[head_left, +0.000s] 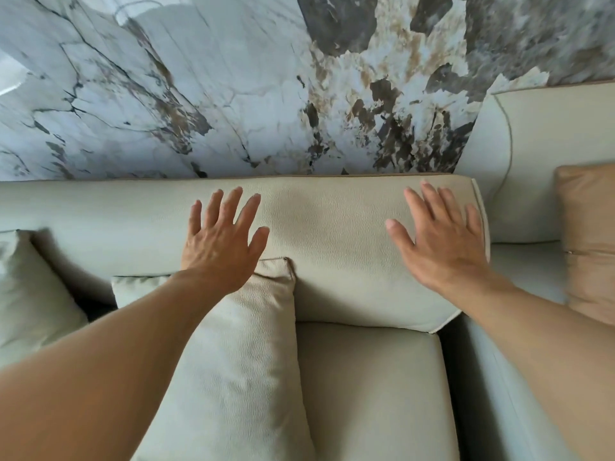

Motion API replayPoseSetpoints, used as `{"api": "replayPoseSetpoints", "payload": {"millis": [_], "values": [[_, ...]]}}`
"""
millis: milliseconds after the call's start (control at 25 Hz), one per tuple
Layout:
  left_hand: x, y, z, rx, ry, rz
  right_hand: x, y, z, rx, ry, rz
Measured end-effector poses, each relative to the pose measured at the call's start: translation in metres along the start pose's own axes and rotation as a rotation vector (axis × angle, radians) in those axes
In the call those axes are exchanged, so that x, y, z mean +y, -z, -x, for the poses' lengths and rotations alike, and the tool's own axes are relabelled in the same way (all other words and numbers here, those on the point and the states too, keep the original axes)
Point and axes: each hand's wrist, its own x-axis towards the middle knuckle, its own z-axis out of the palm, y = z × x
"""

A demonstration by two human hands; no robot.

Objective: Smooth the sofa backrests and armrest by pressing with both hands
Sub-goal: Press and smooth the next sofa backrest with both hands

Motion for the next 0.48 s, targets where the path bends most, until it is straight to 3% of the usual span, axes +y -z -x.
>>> {"api": "replayPoseSetpoints", "payload": {"millis": [200,360,480], "values": [[-0.006,-0.059,-0.040,0.063,0.057,0.254,-0.018,-0.046,-0.016,0.130,-0.038,0.074],[0.003,-0.097,-0.045,0.271,0.066,0.193,-0.012,-0.076,-0.019,0.334,-0.025,0.169],[0.005,-0.104,-0.053,0.345,0.080,0.144,-0.010,-0.081,-0.029,0.396,-0.029,0.198]]}}
